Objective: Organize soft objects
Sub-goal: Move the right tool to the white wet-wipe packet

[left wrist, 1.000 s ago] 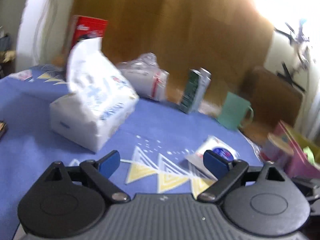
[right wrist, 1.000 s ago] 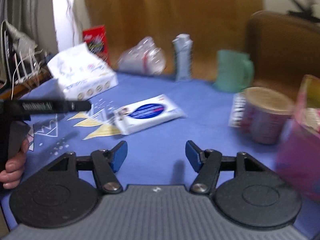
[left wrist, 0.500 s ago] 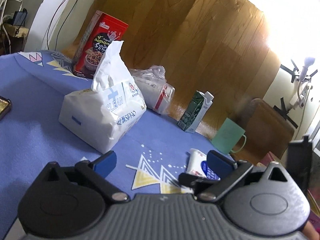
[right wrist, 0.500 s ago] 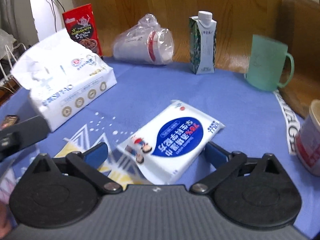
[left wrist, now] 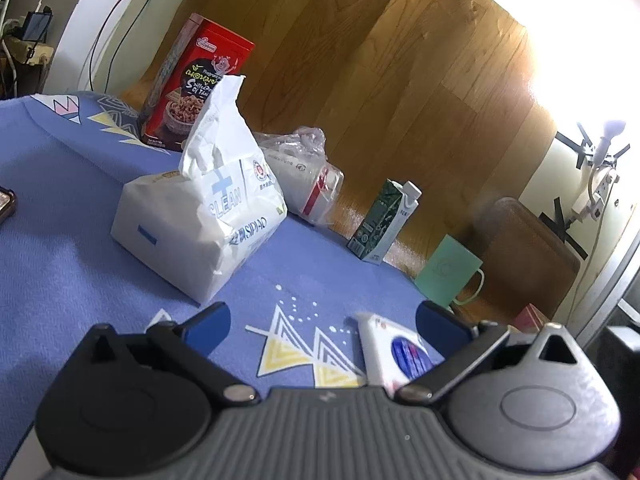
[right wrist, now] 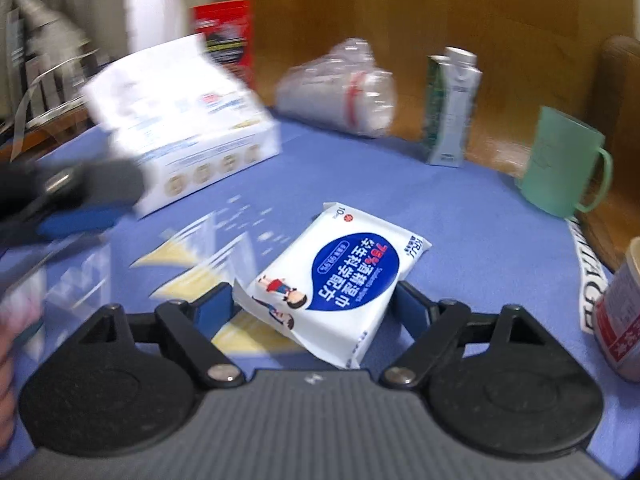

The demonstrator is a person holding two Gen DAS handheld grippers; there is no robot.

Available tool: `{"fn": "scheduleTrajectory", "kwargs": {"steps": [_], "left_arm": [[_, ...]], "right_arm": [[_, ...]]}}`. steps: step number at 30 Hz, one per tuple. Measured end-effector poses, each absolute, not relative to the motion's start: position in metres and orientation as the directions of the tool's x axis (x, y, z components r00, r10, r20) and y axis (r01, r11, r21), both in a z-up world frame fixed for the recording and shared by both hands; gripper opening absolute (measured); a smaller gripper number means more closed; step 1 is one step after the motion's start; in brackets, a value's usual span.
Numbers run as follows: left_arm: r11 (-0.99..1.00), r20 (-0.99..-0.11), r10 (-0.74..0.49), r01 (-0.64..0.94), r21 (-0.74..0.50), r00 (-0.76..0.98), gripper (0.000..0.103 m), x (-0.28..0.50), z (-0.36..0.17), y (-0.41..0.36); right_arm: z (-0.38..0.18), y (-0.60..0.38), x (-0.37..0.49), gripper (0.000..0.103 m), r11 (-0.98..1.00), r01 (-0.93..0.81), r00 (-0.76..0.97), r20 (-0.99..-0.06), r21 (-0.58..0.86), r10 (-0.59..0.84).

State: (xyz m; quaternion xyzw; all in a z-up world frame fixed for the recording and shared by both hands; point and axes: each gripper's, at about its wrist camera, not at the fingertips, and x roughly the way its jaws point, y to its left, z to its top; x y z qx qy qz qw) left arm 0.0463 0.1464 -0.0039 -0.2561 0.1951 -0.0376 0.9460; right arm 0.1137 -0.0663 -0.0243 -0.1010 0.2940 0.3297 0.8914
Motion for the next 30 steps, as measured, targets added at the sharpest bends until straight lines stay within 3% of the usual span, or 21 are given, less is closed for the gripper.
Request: {"fn": "scheduleTrajectory", "kwargs": {"steps": [6,11,18,30], "left_arm": [[0.877,-0.380,-0.215,0.006,-0.481,0.900,0.102,0.052,-0.005,0.140],[0.885,-0.423,-0.282,0.063,-0.462,0.861,0.102,0.059,-0.006,0.132],[0.917,-0.463,-0.256,0.063,-0.393,0.849,0.102,0.062,-0.005,0.118],[0.940,-0.468,-0.208,0.043,-0.338,0.859,0.102,0.061,-0.004,0.109]], "right_arm": [[-0.023,-0.094,0.069,0.088,0.651,-0.759,0.519,-0.590,0.015,0.618],[-0.025,-0.126,0.047,0.093,0.671,-0.741,0.543,-0.575,0.015,0.612],[-0.030,-0.155,0.045,0.095,0.740,-0.663,0.590,-0.532,0.110,0.607],[-0.030,-0.157,0.044,0.096,0.736,-0.671,0.592,-0.529,0.096,0.608]]}}
